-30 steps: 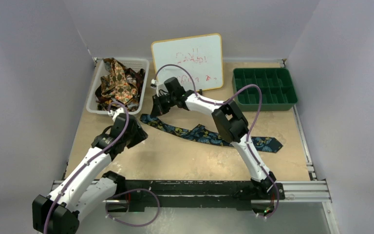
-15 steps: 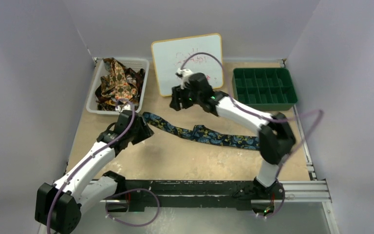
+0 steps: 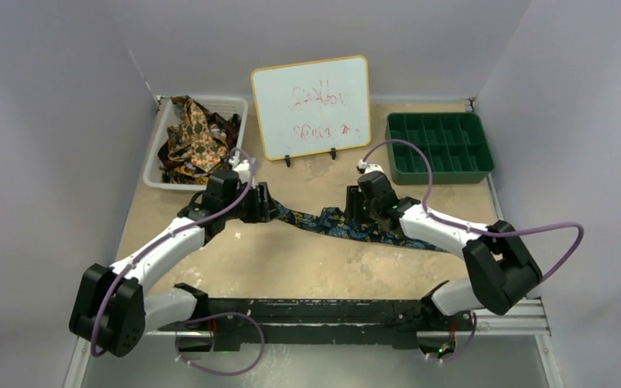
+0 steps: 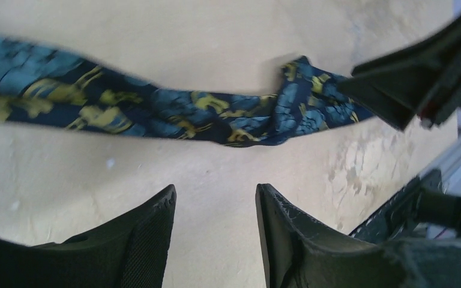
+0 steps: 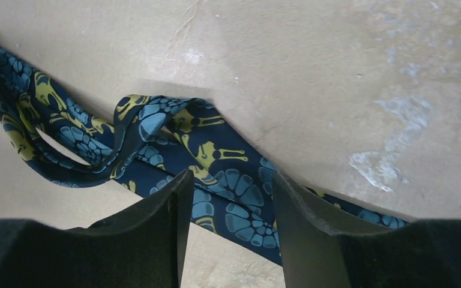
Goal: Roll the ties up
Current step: Flatten out the tie at the center of the board.
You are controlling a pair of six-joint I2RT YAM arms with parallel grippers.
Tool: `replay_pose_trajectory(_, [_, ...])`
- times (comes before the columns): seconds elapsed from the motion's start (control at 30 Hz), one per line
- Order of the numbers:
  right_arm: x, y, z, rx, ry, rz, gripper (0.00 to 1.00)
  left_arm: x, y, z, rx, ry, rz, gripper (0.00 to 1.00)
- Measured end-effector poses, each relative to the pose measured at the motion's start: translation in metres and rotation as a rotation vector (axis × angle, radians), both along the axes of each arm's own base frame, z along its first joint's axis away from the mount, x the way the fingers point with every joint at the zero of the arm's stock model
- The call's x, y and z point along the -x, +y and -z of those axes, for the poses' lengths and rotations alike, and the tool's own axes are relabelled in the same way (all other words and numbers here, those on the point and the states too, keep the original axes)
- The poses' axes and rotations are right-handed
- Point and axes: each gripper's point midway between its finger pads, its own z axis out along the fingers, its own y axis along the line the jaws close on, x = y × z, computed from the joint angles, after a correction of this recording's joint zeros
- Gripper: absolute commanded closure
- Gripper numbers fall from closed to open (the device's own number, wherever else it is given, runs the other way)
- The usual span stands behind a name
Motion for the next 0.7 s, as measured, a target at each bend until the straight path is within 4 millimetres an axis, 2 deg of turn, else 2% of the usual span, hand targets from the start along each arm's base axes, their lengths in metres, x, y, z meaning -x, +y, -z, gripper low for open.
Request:
replay_pose_trajectory(0.17, [-0.002,-0.007,-0.008,-0.019,-0.014,0.053,0.41,0.001,-0.038,-0.017,-0.012,-0.146,0.251,0.52])
replay_pose_trajectory(0.23, [-0.001,-0.006,-0.007,-0.023,-0.006,0.052,0.41,0.003,-0.062,-0.023,-0.038,-0.203,0.361,0.53])
replay_pose_trajectory(0.3, [0.0,-0.006,-0.003,-0.007,0.018,0.052,0.4,0.002,-0.082,-0.025,-0.062,-0.239,0.455,0.54])
replay_pose_trajectory(0.37, [-0.001,-0.006,0.001,0.002,0.035,0.056,0.4,-0.001,-0.094,-0.021,-0.084,-0.253,0.511,0.55])
replay_pose_trajectory(0.57, [0.0,-0.009,0.028,0.064,0.097,0.066,0.44,0.001,-0.103,0.012,-0.169,-0.241,0.625,0.55])
replay_pose_trajectory(0.7, [-0.01,-0.006,0.028,0.065,0.069,0.064,0.47,0.004,-0.101,0.026,-0.206,-0.228,0.665,0.56])
